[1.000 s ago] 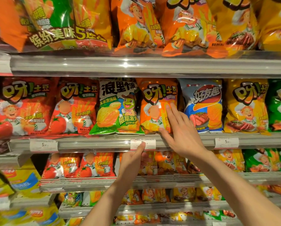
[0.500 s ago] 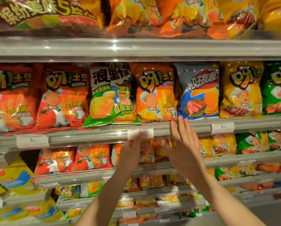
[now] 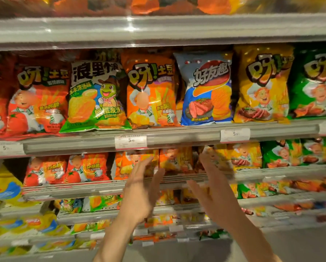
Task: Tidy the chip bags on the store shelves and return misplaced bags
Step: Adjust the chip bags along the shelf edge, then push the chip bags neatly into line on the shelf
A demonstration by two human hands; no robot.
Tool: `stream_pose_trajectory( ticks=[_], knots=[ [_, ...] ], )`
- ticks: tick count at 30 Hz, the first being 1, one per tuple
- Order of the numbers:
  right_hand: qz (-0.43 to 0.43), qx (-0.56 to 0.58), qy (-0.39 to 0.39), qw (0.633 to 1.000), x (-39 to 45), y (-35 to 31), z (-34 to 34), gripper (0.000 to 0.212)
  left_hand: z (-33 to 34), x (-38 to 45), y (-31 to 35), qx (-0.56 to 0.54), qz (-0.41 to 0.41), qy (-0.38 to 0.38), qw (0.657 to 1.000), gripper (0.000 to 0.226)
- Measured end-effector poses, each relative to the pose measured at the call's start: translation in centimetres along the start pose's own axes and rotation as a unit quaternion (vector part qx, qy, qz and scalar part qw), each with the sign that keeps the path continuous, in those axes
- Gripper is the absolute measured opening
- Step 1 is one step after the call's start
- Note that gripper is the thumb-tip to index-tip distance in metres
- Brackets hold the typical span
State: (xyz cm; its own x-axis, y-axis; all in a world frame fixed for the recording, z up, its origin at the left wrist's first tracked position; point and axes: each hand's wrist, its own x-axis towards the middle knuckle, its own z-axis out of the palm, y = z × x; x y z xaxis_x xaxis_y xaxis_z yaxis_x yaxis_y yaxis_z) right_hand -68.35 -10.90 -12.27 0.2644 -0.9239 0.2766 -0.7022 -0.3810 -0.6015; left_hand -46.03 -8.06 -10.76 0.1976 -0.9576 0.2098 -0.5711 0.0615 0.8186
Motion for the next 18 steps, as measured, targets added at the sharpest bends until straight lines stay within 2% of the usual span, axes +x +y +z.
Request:
stream_pose_trajectory(
  ticks=[2, 7, 12, 18],
  knots=[
    [0.013, 0.037, -0.013, 0.999, -0.9, 2.6, -1.9, 0.075, 2.1, -1.3, 2.1, -0.004, -0.037, 0.006, 0.999, 0.073],
    [0.075, 0.101, -0.055, 0.991, -2.8, 9.6, -8.2, 0.064, 10.4, -3.7, 7.2, -0.021, -0.098, 0.03, 0.994, 0.061],
    [0.082, 0.1, -0.071, 0.989, -4.5, 15.6, -12.9, 0.059, 16.9, -5.2, 11.5, 0.0, -0.084, 0.009, 0.996, 0.053],
    [0.129, 0.117, -0.067, 0.982, -6.0, 19.2, -15.9, 0.067, 20.0, -5.8, 14.1, 0.006, -0.087, -0.008, 0.996, 0.053]
  ],
)
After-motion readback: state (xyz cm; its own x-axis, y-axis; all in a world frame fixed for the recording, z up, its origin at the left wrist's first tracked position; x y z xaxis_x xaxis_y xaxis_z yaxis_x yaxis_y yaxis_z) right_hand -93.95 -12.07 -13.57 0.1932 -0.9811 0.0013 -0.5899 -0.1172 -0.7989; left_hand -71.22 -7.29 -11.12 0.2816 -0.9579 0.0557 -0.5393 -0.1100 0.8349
